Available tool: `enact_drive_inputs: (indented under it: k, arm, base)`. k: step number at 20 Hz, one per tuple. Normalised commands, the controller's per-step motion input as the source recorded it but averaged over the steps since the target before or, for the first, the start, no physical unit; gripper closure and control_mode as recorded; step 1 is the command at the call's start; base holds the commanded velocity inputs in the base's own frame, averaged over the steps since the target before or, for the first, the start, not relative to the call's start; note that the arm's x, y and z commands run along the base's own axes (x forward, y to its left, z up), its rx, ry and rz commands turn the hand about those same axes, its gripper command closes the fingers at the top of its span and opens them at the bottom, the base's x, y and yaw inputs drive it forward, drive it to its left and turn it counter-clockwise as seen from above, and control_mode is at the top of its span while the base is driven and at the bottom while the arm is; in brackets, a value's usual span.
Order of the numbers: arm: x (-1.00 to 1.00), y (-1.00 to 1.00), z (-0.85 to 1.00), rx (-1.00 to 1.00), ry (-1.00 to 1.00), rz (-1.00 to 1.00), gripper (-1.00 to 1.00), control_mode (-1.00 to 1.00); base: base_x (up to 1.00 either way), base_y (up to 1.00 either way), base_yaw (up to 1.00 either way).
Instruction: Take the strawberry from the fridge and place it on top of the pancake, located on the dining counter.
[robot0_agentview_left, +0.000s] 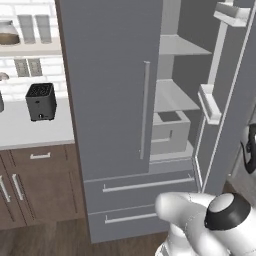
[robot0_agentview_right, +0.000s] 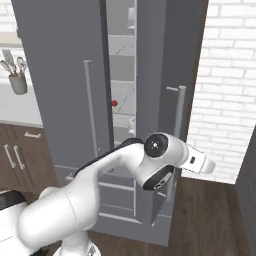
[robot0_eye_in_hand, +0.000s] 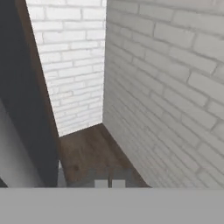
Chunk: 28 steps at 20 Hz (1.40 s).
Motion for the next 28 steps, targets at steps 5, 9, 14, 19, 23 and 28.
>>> enact_drive_inputs:
  k: [5,9,14,19,23,28]
  arm:
    - [-0.28,-1.00,-0.06,0.00,-0.02,-0.29,1.00,-1.00]
    - [-0.69,-0.83,0.15,0.10,-0.11,-0.17,1.00,-1.00]
    - [-1.00,0.41,0.62,0.33,-0.16,-0.01,1.00,-1.00]
    - [-1.00,0.98,0.59,0.17,-0.07,0.06,1.00,-1.00]
    - [-0.98,1.00,0.42,-0.15,-0.11,0.13,1.00,-1.00]
    - [-0.68,1.00,0.27,-0.20,-0.06,0.04,1.00,-1.00]
  base:
    - [0.00,0.00,0.00]
    - [0.00,0.00,0.00]
    - [0.00,0.00,0.00]
    - [0.00,0.00,0.00]
    - [0.00,0.00,0.00]
    - [0.00,0.00,0.00]
